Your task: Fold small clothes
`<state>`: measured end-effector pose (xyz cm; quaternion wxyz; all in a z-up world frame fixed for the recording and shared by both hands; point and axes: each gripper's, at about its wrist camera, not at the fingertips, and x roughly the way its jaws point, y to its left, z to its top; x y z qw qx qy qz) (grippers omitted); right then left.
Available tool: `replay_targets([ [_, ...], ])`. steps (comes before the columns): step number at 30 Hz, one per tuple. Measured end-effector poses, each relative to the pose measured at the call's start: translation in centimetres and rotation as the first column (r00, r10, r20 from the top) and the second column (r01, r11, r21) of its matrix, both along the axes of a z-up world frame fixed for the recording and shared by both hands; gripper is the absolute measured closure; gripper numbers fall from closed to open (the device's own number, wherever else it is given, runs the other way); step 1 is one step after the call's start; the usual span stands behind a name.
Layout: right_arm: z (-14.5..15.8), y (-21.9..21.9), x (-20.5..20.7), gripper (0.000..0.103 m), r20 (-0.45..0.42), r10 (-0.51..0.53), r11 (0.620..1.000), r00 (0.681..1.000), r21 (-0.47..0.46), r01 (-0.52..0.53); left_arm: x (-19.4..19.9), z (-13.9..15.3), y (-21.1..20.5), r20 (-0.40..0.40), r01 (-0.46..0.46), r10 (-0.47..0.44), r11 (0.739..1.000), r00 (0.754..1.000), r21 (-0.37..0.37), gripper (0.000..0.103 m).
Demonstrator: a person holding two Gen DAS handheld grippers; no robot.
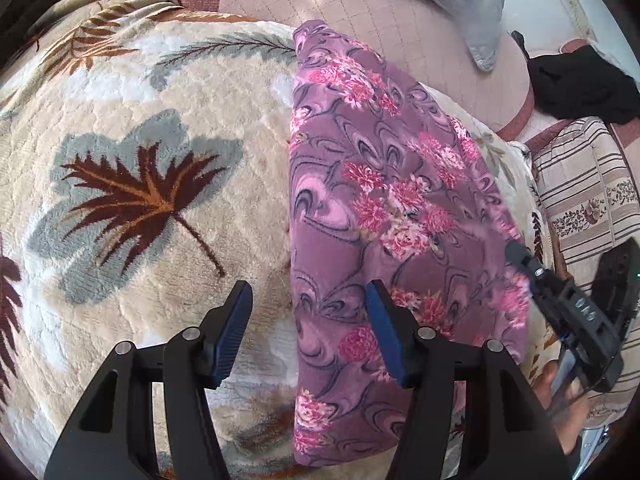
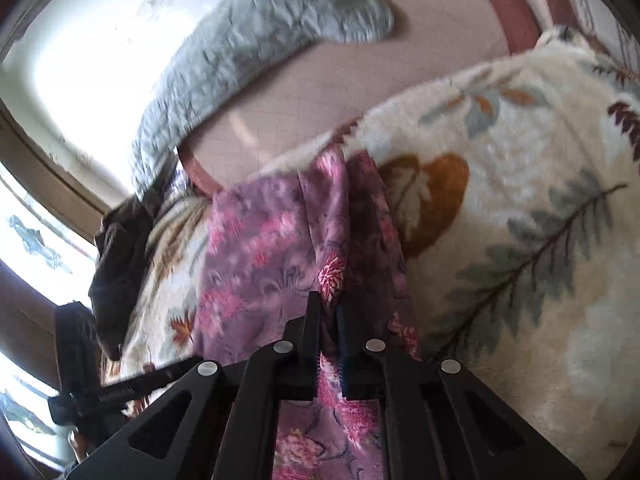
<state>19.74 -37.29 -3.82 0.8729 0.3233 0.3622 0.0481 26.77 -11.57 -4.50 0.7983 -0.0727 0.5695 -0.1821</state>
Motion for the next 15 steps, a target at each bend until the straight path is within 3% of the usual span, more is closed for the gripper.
replay_targets([
  [2, 0.1, -0.4, -0.3, 0.098, 0.019, -0.037, 0.999, 0.999, 0.018, 0.037, -0.2, 0.2, 0.1, 0.004, 0.003, -0.003, 1.000, 1.000, 0.000, 0.045],
  [6, -3.3, -0.5, 0.8, 0.098, -0.148, -0.050, 0.997, 0.988, -0.066, 0.041, -1.1, 0.4, 0.6, -0.011, 0.012, -0.012, 1.000, 1.000, 0.008, 0.045],
  [11, -1.7, -1.9, -3.0, 0.087, -0.032, -0.060, 0.993, 0.998, 0.096, 0.063, -2.8, 1.2, 1.6, -0.017, 0.048, -0.049, 0.999, 0.999, -0.024, 0.045],
  [13, -2.0, -1.6, -4.8, 0.078, -0.040, -0.040, 0.994, 0.998, 0.097, 0.044, -3.8, 1.2, 1.7, -0.027, 0.063, -0.065, 0.996, 0.998, -0.063, 0.045],
  [15, -2.7, -0.4, -5.3, 0.077, -0.090, 0.011, 0.997, 0.996, 0.071, -0.004, -4.7, 0.5, 0.6, -0.046, 0.094, -0.097, 0.994, 0.994, -0.059, 0.045],
])
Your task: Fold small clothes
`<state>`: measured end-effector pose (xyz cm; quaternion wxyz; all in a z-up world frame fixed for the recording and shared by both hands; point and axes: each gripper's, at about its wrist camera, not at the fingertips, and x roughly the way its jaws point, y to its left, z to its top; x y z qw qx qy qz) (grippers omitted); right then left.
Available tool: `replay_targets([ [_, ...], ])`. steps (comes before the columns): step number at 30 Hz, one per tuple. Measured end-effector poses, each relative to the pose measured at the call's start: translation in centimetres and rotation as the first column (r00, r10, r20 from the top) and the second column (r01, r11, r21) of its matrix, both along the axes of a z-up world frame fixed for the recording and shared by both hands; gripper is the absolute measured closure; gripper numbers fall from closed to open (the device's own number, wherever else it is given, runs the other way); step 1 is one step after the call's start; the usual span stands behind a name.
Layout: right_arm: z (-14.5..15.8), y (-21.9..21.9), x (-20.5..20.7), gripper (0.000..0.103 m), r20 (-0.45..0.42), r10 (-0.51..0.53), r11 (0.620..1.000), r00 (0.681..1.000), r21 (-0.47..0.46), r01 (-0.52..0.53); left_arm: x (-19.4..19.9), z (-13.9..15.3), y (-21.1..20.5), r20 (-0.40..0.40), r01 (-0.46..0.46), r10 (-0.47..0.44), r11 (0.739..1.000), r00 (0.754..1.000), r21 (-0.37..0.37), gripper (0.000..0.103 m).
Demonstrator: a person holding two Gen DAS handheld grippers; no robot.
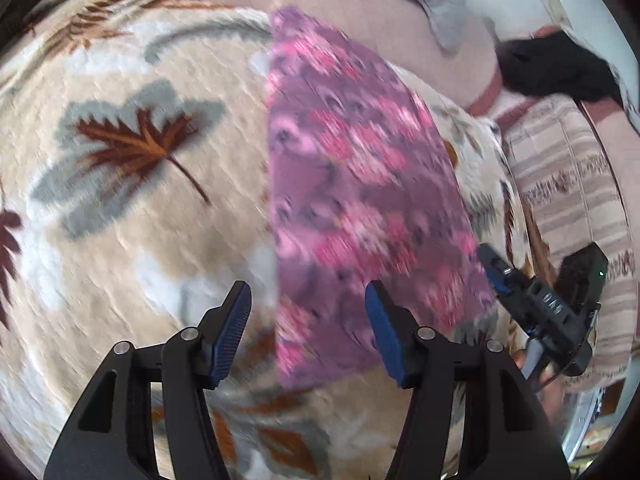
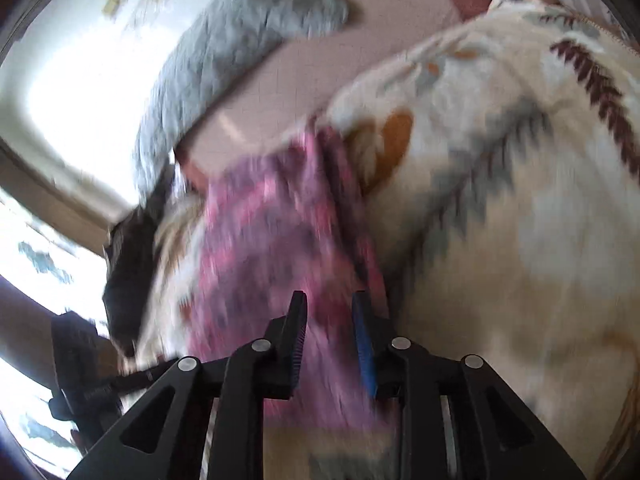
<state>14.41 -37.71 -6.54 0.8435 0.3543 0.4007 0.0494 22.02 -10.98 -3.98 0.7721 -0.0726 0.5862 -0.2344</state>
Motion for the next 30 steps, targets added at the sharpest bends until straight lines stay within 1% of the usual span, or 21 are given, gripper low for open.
replay_targets([
  [1, 0.0, 0.5, -0.1, 0.089, -0.011, 0.030, 0.999, 0.999, -0.043, -0.030, -0.2, -0.4, -0.5, -0.010, 0.010, -0.009, 1.000, 1.000, 0.018, 0.045],
  [2, 0.9, 1.0, -0.6, 0.099, 0.016, 0.050, 0.994, 0.999, -0.097, -0.048, -0.5, -0.9, -1.0, -0.023, 0.019, -0.018, 0.999, 1.000, 0.040, 0.045],
  [3, 1.8, 1.1, -1.0, 0.100, 0.059, 0.059, 0.993, 0.997, -0.105, -0.052, -0.7, -1.3, -1.2, -0.028, 0.020, -0.019, 0.999, 0.999, 0.048, 0.045],
  [5, 3.6, 0.7, -2.3, 0.101, 0.156, 0.019, 0.996, 0.988, -0.089, -0.005, -1.1, -2.1, -1.2, -0.038, 0.007, -0.005, 0.998, 0.999, 0.062, 0.045],
  [6, 3.5, 0.4, -2.5, 0.101, 0.152, -0.002, 0.997, 0.988, -0.081, 0.015, -1.2, -2.4, -1.0, -0.031, 0.004, -0.002, 0.998, 1.000, 0.055, 0.045],
  [7, 2.7, 0.1, -2.3, 0.101, 0.115, -0.011, 0.996, 0.993, -0.088, 0.021, -1.3, -2.4, -1.0, -0.027, 0.006, -0.005, 0.999, 1.000, 0.054, 0.045],
  [10, -1.0, 0.2, -1.1, 0.101, -0.077, -0.007, 0.989, 0.997, -0.147, -0.004, -1.5, -1.8, -0.9, -0.040, 0.029, -0.026, 0.997, 0.999, 0.074, 0.045],
  [11, -0.6, 0.1, -1.2, 0.100, -0.056, -0.024, 0.990, 0.998, -0.142, 0.016, -1.5, -1.4, -0.6, -0.050, 0.042, -0.039, 0.997, 0.998, 0.060, 0.045],
  [12, 0.3, -0.2, -1.2, 0.095, -0.033, -0.043, 0.989, 0.999, -0.142, 0.038, -1.5, -0.9, -0.3, -0.048, 0.052, -0.051, 0.998, 0.998, 0.023, 0.046],
  [13, 1.3, -0.3, -1.2, 0.094, -0.002, -0.068, 0.985, 0.998, -0.157, 0.067, -1.3, 0.0, 0.4, -0.029, 0.059, -0.060, 0.998, 0.998, -0.024, 0.046],
  [14, 2.4, -0.3, -1.0, 0.094, 0.038, -0.080, 0.982, 0.996, -0.166, 0.085, -0.8, 1.1, 0.9, 0.005, 0.050, -0.050, 0.998, 0.999, -0.045, 0.046],
  [16, 4.7, 0.1, 0.6, 0.092, 0.133, -0.051, 0.986, 0.990, -0.150, 0.071, 0.4, 2.8, 1.0, 0.063, 0.014, -0.011, 0.999, 0.998, -0.049, 0.045],
  [18, 5.5, 1.0, 2.4, 0.087, 0.164, -0.020, 0.986, 0.986, -0.157, 0.047, 1.7, 3.4, 0.5, 0.089, -0.004, 0.007, 0.999, 0.996, -0.039, 0.045],
  [19, 5.6, 1.7, 3.3, 0.085, 0.177, -0.004, 0.985, 0.984, -0.166, 0.034, 2.4, 3.1, 0.0, 0.091, -0.009, 0.011, 1.000, 0.996, -0.020, 0.045],
  [21, 4.6, 2.5, 5.1, 0.085, 0.173, 0.010, 0.983, 0.985, -0.182, 0.022, 3.4, 1.6, -0.7, 0.071, -0.015, 0.015, 1.000, 0.997, -0.001, 0.045],
  [22, 3.1, 3.0, 6.3, 0.085, 0.132, 0.019, 0.980, 0.991, -0.200, 0.008, 3.8, 0.3, -1.2, 0.046, -0.015, 0.014, 1.000, 0.999, 0.024, 0.045],
  [24, 0.3, 3.2, 7.5, 0.085, 0.010, 0.038, 0.968, 0.999, -0.249, -0.035, 4.2, -1.9, -1.5, 0.001, 0.006, -0.006, 0.999, 1.000, 0.052, 0.043],
  [25, 0.3, 3.1, 7.3, 0.084, 0.033, 0.038, 0.969, 0.999, -0.247, -0.029, 4.3, -2.2, -1.3, -0.001, 0.028, -0.028, 0.999, 1.000, 0.039, 0.043],
  [27, 1.5, 2.1, 7.6, 0.084, 0.051, 0.041, 0.974, 0.998, -0.224, -0.029, 4.7, -1.3, -0.9, 0.013, 0.075, -0.075, 0.997, 0.997, 0.002, 0.043],
  [28, 2.4, 1.3, 8.2, 0.081, 0.065, 0.028, 0.974, 0.997, -0.224, -0.013, 5.4, -0.5, -0.6, 0.025, 0.086, -0.086, 0.996, 0.996, -0.016, 0.043],
  [30, 4.0, 0.1, 10.1, 0.078, 0.105, -0.007, 0.973, 0.994, -0.230, 0.031, 7.7, 1.1, -0.4, 0.067, 0.056, -0.054, 0.998, 0.996, -0.024, 0.043],
])
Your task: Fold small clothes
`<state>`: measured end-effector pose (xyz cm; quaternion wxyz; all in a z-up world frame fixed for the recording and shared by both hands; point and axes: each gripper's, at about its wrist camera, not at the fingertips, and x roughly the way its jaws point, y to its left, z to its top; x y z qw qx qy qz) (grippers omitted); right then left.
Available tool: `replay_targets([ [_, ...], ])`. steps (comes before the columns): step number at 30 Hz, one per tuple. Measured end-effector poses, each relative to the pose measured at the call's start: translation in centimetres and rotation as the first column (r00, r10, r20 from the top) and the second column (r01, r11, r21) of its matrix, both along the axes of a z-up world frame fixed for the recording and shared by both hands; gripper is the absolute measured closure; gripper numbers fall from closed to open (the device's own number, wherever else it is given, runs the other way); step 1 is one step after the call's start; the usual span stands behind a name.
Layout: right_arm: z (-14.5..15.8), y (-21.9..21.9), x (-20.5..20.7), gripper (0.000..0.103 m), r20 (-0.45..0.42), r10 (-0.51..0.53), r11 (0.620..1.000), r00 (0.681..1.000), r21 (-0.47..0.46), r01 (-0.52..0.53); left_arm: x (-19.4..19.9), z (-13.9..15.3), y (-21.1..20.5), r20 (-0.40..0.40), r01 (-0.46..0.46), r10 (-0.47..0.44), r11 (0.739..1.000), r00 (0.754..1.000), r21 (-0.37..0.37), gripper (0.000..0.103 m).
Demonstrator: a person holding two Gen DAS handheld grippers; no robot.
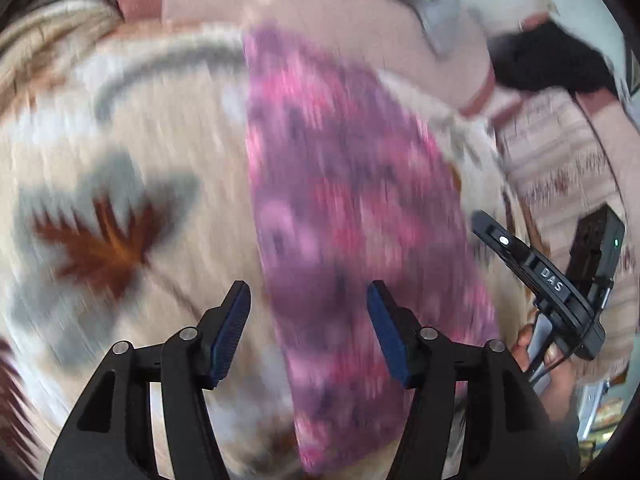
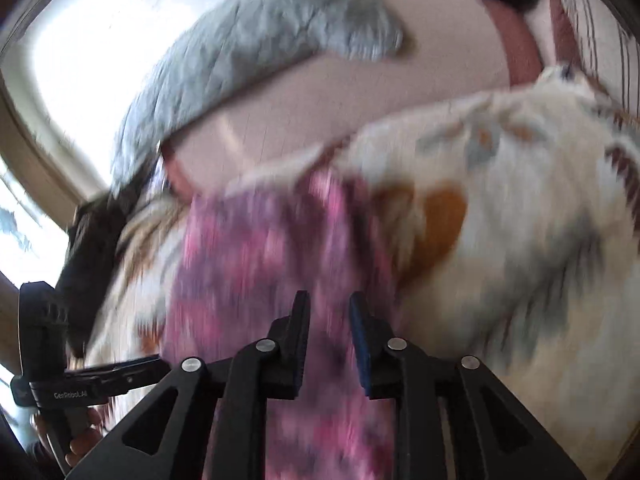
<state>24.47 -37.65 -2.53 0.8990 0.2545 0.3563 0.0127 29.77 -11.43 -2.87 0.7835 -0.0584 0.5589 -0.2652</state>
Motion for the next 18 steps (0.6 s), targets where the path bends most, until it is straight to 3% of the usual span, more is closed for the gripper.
replay_targets([
  [3, 0.7, -0.9, 4.4, 0.067, 0.001, -0.011, 1.000, 1.000, 0.028, 0.011, 4.0, 1.7, -0.6, 0.046, -0.051, 0.050, 0.998, 0.998, 0.019, 0.043],
  [8, -2.3, 0.2, 10.8, 0.066, -0.147, -0.060, 0.997, 0.987, -0.066, 0.050, 8.6, 1.3, -1.6, 0.020, -0.091, 0.091, 0.996, 0.996, 0.015, 0.043],
  [9, -2.7, 0.4, 11.4, 0.071, -0.164, -0.053, 0.996, 0.985, -0.073, 0.041, 9.0, 1.2, -1.6, 0.025, -0.094, 0.094, 0.995, 0.995, 0.013, 0.043],
  [10, -2.6, 0.4, 11.5, 0.102, -0.137, -0.038, 0.997, 0.990, -0.072, 0.028, 9.5, 0.9, -2.0, 0.030, -0.098, 0.098, 0.995, 0.995, 0.013, 0.043],
  [13, -1.7, -0.7, 10.3, 0.100, -0.027, -0.062, 0.997, 0.998, -0.044, 0.061, 10.6, -0.9, -2.8, 0.012, -0.116, 0.116, 0.992, 0.993, 0.042, 0.041],
  [15, -3.8, -1.6, 10.7, 0.100, -0.127, -0.068, 0.997, 0.990, -0.030, 0.065, 11.2, -2.9, -3.5, -0.013, -0.128, 0.129, 0.988, 0.992, 0.085, 0.030],
  [18, -2.8, -1.4, 9.9, 0.097, -0.102, -0.074, 0.995, 0.992, -0.073, 0.067, 11.2, -2.4, -3.2, -0.009, -0.125, 0.126, 0.990, 0.992, 0.060, 0.029],
])
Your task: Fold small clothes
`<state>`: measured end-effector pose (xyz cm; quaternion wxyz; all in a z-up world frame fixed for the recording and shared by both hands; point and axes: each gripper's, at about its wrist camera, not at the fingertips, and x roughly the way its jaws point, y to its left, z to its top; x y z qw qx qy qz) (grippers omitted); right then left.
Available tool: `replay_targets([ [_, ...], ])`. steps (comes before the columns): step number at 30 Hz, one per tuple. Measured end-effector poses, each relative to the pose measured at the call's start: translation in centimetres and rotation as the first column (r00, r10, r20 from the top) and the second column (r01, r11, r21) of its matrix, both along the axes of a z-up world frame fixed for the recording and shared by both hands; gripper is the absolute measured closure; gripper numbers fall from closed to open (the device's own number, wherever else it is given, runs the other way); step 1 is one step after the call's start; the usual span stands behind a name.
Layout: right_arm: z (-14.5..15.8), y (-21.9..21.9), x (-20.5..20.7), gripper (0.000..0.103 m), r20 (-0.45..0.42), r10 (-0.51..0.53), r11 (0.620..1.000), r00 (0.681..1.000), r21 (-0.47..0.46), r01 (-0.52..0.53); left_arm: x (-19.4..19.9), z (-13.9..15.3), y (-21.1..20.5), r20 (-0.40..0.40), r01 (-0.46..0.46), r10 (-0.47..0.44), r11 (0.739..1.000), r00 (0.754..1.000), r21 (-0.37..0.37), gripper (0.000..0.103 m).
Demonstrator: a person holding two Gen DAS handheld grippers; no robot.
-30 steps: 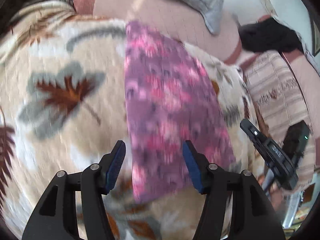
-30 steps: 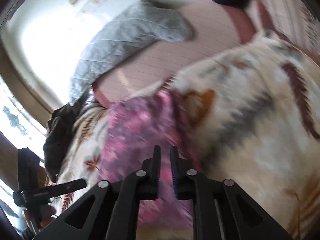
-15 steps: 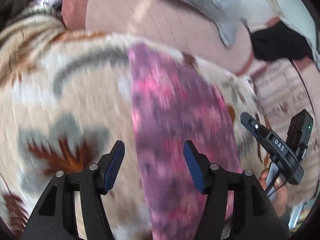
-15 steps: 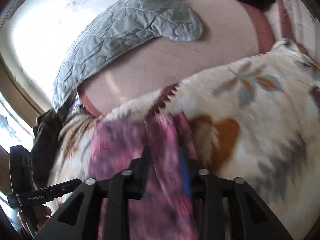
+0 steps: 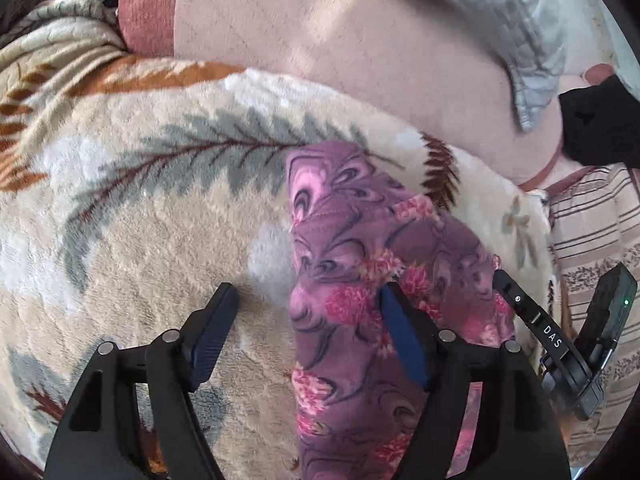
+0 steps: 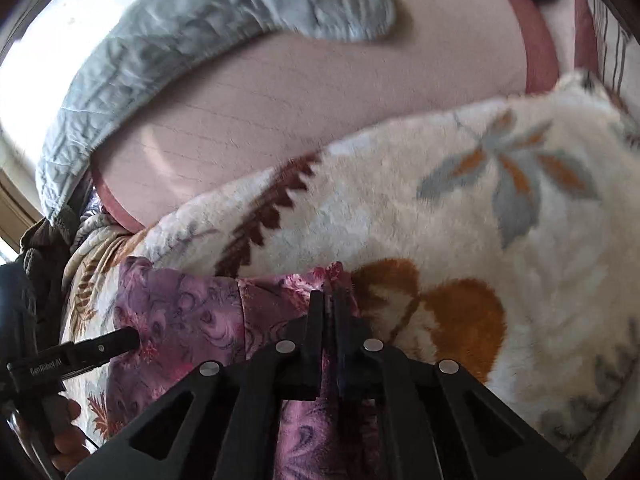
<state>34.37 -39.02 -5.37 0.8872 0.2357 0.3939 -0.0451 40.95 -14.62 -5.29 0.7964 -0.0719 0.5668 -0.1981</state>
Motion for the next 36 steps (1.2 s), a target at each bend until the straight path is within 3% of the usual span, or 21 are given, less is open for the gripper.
replay_targets([
  [2, 1.7, -0.2, -1.1, 0.092, 0.064, -0.038, 0.999, 0.997, 0.007, 0.038, -0.2, 1.4, 1.0, 0.012, -0.006, 0.007, 0.999, 1.000, -0.048, 0.031],
  [4, 3.3, -0.1, -2.3, 0.092, 0.179, 0.018, 0.997, 0.984, 0.069, -0.031, -0.5, 2.6, 1.9, 0.030, -0.024, 0.027, 0.993, 0.999, -0.113, 0.031],
  [6, 3.4, 0.8, -2.5, 0.092, 0.202, 0.064, 0.993, 0.977, 0.085, -0.082, -0.8, 3.0, 1.9, 0.031, -0.035, 0.039, 0.991, 0.999, -0.132, 0.031],
  [8, 2.0, 1.8, -1.9, 0.092, 0.145, 0.110, 0.989, 0.983, 0.078, -0.123, -0.8, 1.9, 1.1, 0.009, -0.047, 0.047, 0.996, 0.999, -0.081, 0.031],
  [9, 0.9, 2.4, -1.1, 0.092, 0.079, 0.124, 0.989, 0.989, 0.068, -0.130, -0.7, 0.9, 0.5, -0.016, -0.048, 0.048, 0.998, 0.999, -0.033, 0.031],
  [10, -0.8, 2.7, -0.4, 0.099, -0.033, 0.138, 0.990, 0.990, 0.046, -0.136, -0.6, -0.4, 0.1, -0.050, -0.039, 0.039, 0.999, 0.998, 0.014, 0.031],
  [12, -0.5, 2.4, -1.4, 0.098, 0.011, 0.122, 0.992, 0.992, 0.043, -0.123, -1.3, -0.2, 0.3, -0.012, -0.027, 0.028, 1.000, 1.000, 0.013, 0.031],
  [13, 0.3, 2.2, -2.1, 0.090, 0.032, 0.115, 0.992, 0.993, 0.053, -0.117, -1.8, 0.4, 0.6, -0.007, -0.026, 0.026, 1.000, 1.000, 0.005, 0.032],
  [16, 2.2, 1.7, -4.8, 0.090, 0.160, 0.160, 0.980, 0.974, 0.095, -0.176, -4.4, 2.2, 2.3, 0.006, -0.003, 0.004, 0.994, 1.000, -0.107, 0.033],
  [18, 1.6, 2.2, -5.8, 0.085, 0.190, 0.217, 0.956, 0.958, 0.158, -0.248, -6.9, 2.6, 3.1, 0.029, 0.014, -0.010, 0.988, 1.000, -0.151, 0.033],
  [20, -0.6, 3.2, -6.0, 0.084, 0.097, 0.255, 0.958, 0.962, 0.107, -0.265, -8.7, 1.1, 2.6, 0.024, 0.018, -0.016, 0.994, 1.000, -0.111, 0.032],
  [22, -1.0, 3.7, -6.4, 0.088, 0.101, 0.250, 0.965, 0.963, 0.061, -0.257, -9.2, -1.2, 1.7, -0.005, 0.040, -0.040, 0.999, 0.999, -0.031, 0.031],
  [23, -0.7, 3.7, -6.3, 0.088, 0.086, 0.243, 0.967, 0.966, 0.064, -0.248, -9.8, -0.8, 1.6, 0.048, 0.056, -0.055, 0.998, 0.997, -0.017, 0.031],
  [24, -0.2, 3.4, -6.4, 0.088, 0.071, 0.222, 0.971, 0.972, 0.069, -0.227, -9.9, -0.2, 1.4, 0.053, 0.069, -0.069, 0.998, 0.996, 0.004, 0.032],
  [25, 0.2, 3.0, -6.7, 0.082, 0.076, 0.205, 0.975, 0.976, 0.075, -0.211, -10.0, 0.6, 1.5, 0.038, 0.077, -0.077, 0.997, 0.996, 0.019, 0.033],
  [26, 0.8, 2.0, -7.3, 0.080, 0.079, 0.171, 0.982, 0.982, 0.065, -0.177, -10.1, 1.2, 1.9, 0.033, 0.086, -0.085, 0.996, 0.996, -0.006, 0.034],
  [28, 0.6, -0.1, -7.9, 0.064, 0.061, 0.109, 0.992, 0.992, 0.063, -0.113, -10.3, 2.1, 3.4, 0.044, 0.066, -0.064, 0.996, 0.997, -0.053, 0.034],
  [30, -0.3, -2.5, -8.6, 0.060, 0.037, 0.071, 0.987, 0.997, 0.143, -0.076, -10.0, 1.9, 4.8, 0.018, 0.033, -0.032, 0.994, 0.999, -0.100, 0.034],
  [32, -1.3, -3.6, -9.2, 0.059, 0.030, 0.068, 0.967, 0.997, 0.244, -0.073, -9.7, 0.7, 5.8, -0.063, 0.008, -0.019, 0.984, 0.998, -0.177, 0.034],
  [36, -5.0, -4.0, -9.0, 0.043, 0.044, 0.103, 0.840, 0.994, 0.531, -0.111, -10.6, -2.2, 5.1, -0.201, 0.004, -0.063, 0.960, 0.977, -0.279, 0.033],
])
